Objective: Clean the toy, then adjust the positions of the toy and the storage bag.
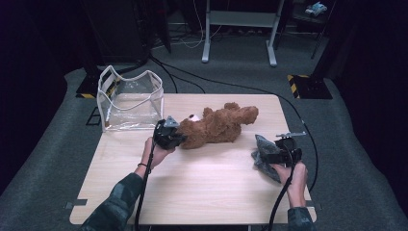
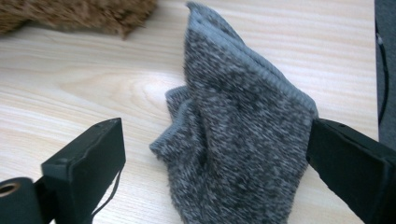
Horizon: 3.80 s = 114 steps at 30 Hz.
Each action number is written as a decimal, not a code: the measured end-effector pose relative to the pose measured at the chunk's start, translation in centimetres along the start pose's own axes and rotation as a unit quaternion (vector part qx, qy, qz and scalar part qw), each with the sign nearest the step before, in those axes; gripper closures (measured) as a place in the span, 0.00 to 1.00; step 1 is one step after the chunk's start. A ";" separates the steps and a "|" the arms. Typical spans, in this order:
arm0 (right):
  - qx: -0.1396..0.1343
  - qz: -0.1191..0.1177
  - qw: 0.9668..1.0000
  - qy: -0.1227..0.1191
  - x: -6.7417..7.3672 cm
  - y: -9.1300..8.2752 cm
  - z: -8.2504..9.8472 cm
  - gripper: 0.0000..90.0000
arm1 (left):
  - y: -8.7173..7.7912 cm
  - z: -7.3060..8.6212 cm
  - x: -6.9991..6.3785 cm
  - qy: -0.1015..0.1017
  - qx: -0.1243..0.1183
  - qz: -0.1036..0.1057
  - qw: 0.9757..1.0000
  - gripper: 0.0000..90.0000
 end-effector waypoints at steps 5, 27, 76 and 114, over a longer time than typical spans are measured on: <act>-0.014 -0.018 1.000 -0.010 0.1 -0.2 -0.6 0.02 | 0.0 0.0 0.0 -0.002 0.000 0.001 1.000 0.90; -0.044 -0.070 0.996 -0.033 1.9 1.0 -6.8 0.00 | 0.1 0.2 -0.1 -0.004 -0.002 -0.003 1.000 0.90; -0.109 -0.053 0.992 -0.042 3.2 3.6 -13.9 0.82 | -0.1 0.0 -0.1 0.010 -0.027 -0.032 0.999 0.94; -0.138 -0.079 0.984 -0.083 7.9 -1.3 -5.9 0.82 | -0.1 -1.2 4.3 0.011 -0.009 -0.090 0.996 0.87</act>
Point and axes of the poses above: each handheld gripper's, and its own axes: y roughly forward along the jaws, z roughly out of its underside, x roughly to its left, the point moved 2 cm from there along y, roughly forward along the jaws, and after that the axes turned 7 degrees about x, right-handed, at the moved point
